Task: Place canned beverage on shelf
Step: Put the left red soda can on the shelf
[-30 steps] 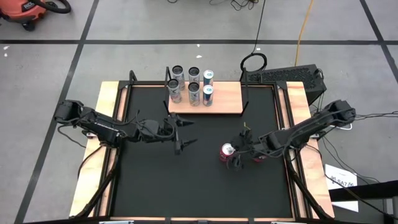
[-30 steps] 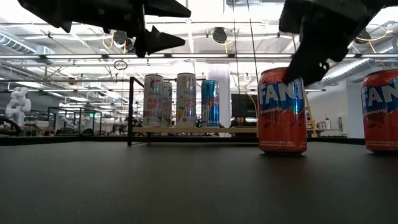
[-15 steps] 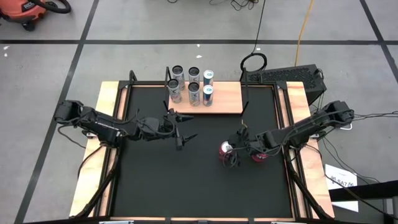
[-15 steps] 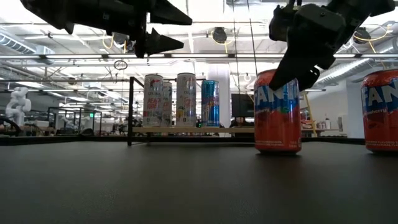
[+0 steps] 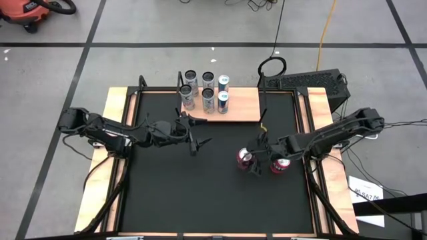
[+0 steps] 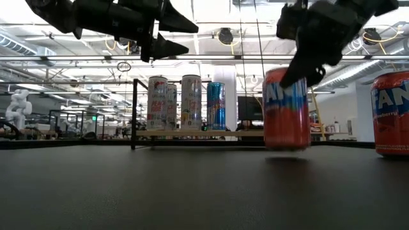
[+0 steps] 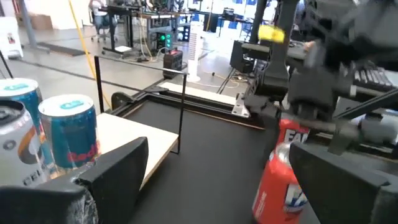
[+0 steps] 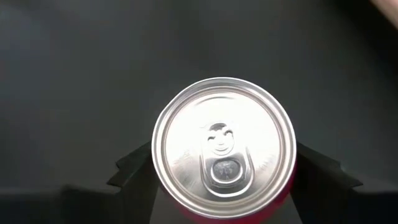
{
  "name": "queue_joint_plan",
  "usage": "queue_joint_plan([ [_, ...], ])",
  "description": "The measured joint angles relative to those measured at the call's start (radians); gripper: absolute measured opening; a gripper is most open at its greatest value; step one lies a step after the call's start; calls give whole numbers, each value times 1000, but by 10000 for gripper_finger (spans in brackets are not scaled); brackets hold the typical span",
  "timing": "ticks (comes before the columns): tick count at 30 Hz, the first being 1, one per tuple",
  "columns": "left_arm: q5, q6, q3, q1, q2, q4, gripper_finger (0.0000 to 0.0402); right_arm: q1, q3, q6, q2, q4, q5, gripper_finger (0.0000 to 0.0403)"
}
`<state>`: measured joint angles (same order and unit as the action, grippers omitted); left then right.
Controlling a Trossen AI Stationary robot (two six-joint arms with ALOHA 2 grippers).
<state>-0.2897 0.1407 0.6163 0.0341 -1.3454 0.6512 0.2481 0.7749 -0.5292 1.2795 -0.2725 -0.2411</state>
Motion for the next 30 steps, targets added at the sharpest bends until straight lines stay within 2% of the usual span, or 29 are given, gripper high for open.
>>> queue_joint_plan([
  [7,1,-62,0,-24,8,11,390,-94,171,121,-92,-293,37,274],
  [12,57,-78,14,-70,8,14,390,-196,306,227,-113,-414,37,274],
  [14,83,-79,28,-91,8,16,390,-245,323,270,-119,-414,49,274],
  [23,170,-79,51,-156,13,7,390,-489,325,380,-123,-362,244,274],
  [30,184,-98,51,-166,71,-111,390,-636,326,450,-111,-336,275,274],
])
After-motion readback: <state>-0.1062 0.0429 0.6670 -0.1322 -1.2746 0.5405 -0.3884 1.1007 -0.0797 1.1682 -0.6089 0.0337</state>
